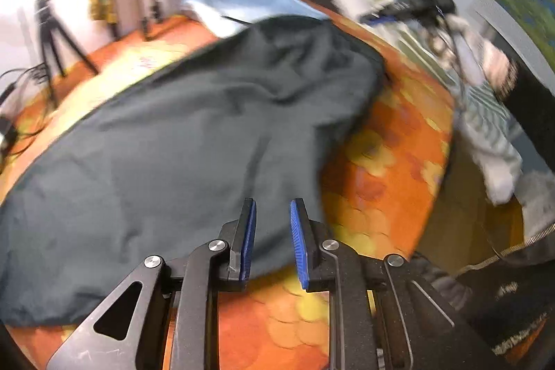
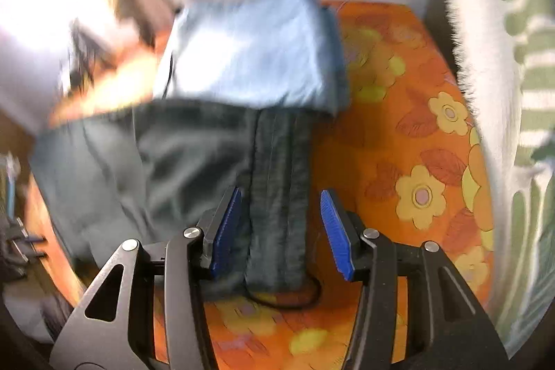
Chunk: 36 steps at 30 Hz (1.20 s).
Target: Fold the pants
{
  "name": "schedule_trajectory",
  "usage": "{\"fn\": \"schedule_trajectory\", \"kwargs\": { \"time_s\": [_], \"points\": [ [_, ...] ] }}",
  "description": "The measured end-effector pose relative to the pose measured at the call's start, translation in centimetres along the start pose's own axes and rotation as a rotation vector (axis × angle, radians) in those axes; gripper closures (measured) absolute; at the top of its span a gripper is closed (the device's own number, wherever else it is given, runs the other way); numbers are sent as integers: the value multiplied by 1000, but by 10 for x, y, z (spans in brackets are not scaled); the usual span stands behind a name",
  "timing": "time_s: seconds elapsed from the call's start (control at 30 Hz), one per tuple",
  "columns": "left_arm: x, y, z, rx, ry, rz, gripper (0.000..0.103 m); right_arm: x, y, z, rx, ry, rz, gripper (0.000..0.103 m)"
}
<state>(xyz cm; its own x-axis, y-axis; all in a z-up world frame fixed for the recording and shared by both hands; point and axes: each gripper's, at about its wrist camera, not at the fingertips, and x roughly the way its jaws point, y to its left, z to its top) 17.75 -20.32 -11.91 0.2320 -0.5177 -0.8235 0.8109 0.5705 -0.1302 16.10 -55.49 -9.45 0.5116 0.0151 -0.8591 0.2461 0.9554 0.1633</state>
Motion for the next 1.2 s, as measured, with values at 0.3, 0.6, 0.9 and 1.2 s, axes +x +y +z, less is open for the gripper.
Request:
{"fn": "schedule_trajectory", "kwargs": {
  "time_s": [0.3,0.6,0.9,1.2],
  "points": [
    [-5,66,-24,-184,-36,140,84,22,68,-8,-111,-86,106,53],
    [-18,111,-62,-325,-40,229,84,80,112,-15,-290,4,-83,53],
    [-68,156,-113,-515,-131,316,69,56,112,-13,-197,-48,-44,53],
    [-122,217,-181,-717,-229,396,64,7,221,-11,-324,-143,109,53]
  ]
}}
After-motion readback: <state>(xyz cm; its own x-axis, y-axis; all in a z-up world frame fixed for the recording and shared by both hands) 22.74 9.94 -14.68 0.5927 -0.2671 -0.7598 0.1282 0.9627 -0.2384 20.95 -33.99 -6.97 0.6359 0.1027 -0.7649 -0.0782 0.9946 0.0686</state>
